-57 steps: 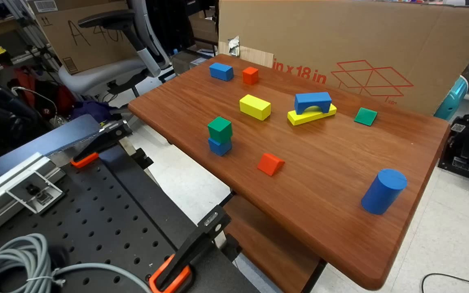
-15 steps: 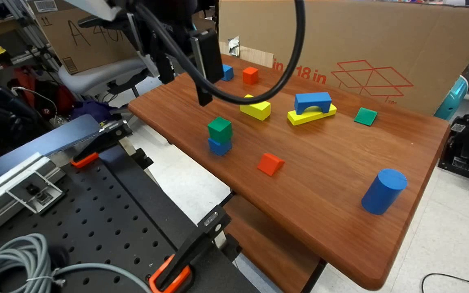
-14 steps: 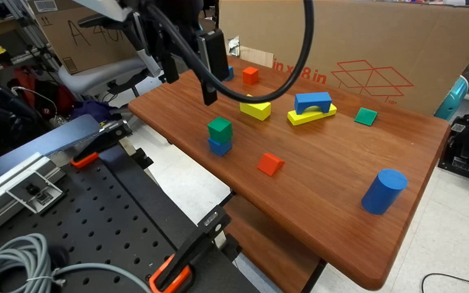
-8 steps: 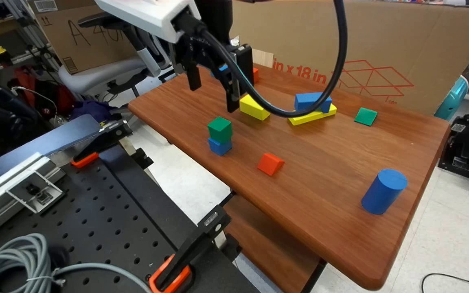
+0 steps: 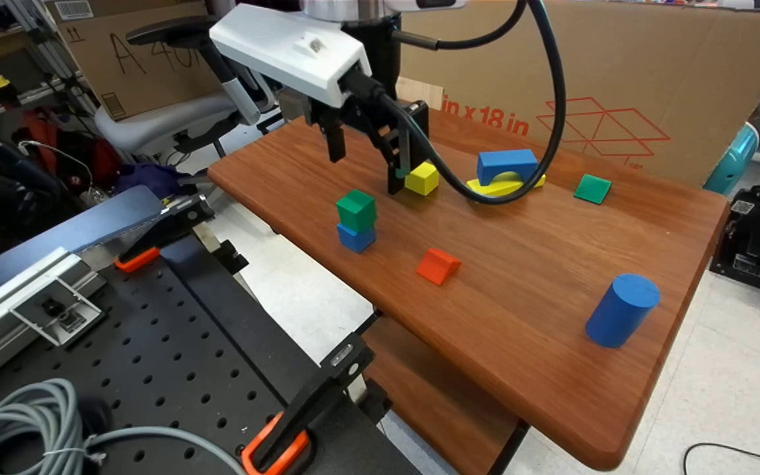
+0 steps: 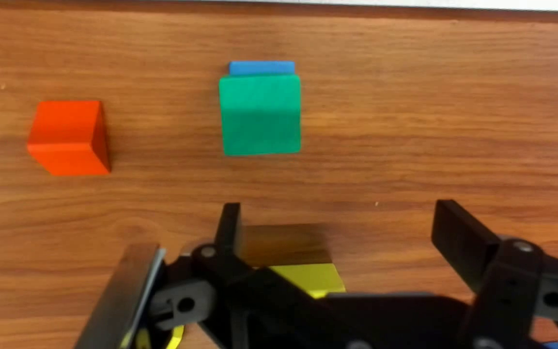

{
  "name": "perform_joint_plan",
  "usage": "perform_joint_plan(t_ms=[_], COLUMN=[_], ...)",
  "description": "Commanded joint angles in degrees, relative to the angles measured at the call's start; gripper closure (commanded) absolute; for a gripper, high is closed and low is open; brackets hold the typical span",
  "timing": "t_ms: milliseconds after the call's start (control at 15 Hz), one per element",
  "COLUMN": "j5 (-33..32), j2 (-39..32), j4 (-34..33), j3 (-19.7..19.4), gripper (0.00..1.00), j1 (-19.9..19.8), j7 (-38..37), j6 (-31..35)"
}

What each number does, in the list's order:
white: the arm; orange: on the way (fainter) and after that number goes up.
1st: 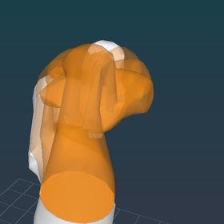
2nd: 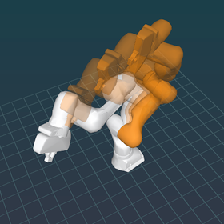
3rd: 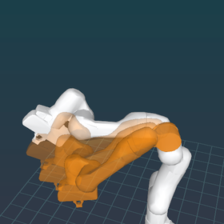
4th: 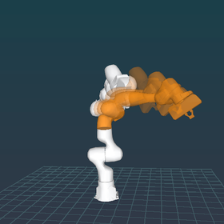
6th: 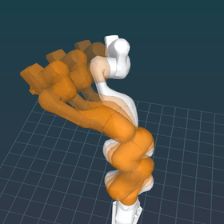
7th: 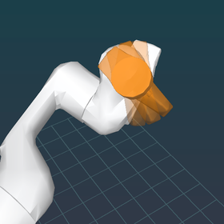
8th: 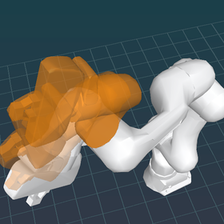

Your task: Move the yellow block forward

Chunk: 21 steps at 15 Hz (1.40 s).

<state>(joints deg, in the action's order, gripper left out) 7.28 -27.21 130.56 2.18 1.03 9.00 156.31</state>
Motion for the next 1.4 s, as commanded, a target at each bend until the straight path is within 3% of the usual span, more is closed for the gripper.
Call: perform_joint_plan(t_ms=[0,333,1333], j5=[-4.0,-8.5,-10.5], j2=[-2.8,-5.8,-11.2], j4=[-3.9,-6.6,-13.1], j3=[-0.3,-1.1,-2.3], gripper=[0.00,0.00,0.00], j1=[0.1,1.2,2.2], j7=[-1.1,-2.7,-4.0], j6=[-0.1,0.8,-0.4])
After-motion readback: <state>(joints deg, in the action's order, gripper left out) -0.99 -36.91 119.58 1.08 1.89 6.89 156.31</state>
